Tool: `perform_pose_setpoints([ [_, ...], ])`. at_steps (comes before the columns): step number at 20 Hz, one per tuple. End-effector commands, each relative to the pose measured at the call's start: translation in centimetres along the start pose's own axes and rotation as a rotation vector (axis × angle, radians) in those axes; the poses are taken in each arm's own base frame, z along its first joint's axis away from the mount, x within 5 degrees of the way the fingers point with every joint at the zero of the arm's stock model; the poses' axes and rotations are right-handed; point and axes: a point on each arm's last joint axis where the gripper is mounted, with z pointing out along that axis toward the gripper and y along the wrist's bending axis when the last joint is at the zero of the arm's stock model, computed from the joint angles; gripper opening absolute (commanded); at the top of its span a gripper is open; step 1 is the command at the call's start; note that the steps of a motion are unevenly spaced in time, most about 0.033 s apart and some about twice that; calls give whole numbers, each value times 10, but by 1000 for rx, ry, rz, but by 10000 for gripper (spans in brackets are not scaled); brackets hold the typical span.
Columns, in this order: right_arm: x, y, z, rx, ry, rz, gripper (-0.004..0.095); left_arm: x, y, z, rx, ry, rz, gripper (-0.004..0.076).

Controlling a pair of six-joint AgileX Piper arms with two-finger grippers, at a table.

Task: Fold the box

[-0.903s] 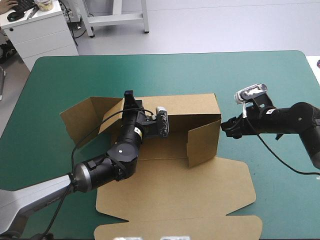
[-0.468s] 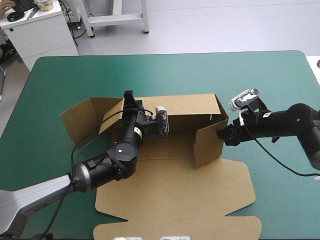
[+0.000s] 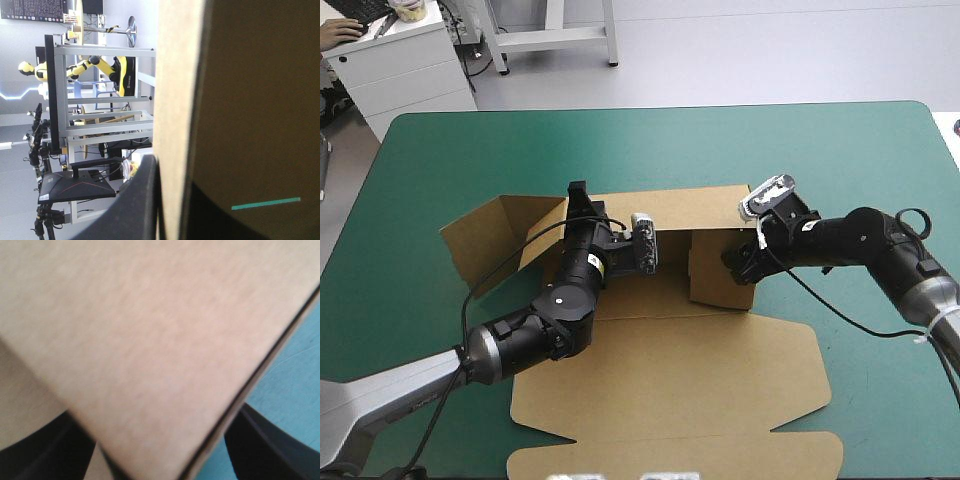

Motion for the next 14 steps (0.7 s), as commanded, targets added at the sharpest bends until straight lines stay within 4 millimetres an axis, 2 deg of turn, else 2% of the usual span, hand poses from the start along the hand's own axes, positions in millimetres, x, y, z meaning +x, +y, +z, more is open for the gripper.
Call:
perform_pose_setpoints([
  [1,-18,-3,-13,75,-135,19,574,-1,6,-8,38,-21,-105,-9],
  [2,-17,-2,-13,72,-132,19,464,-1,6,-8,37,-21,-104,-9],
  [3,-17,-2,-13,70,-130,19,412,-1,6,-8,37,-21,-104,-9],
  [4,-16,0,-13,51,-114,16,280,-1,6,-8,37,-21,-104,-9],
  [5,-15,0,-13,42,-106,16,231,-1,6,-8,36,-21,-103,-9],
  [6,-14,3,-13,12,-89,23,124,-1,6,-8,35,-22,-101,-9],
  [8,-12,7,-13,-36,-75,35,-2,-1,6,-8,35,-23,-101,-9],
  [12,-14,1,-12,32,-96,11,-3,-2,6,-8,38,-32,-112,4],
  [14,-20,-9,-14,139,-160,37,3,-5,10,-10,33,-48,-133,72],
])
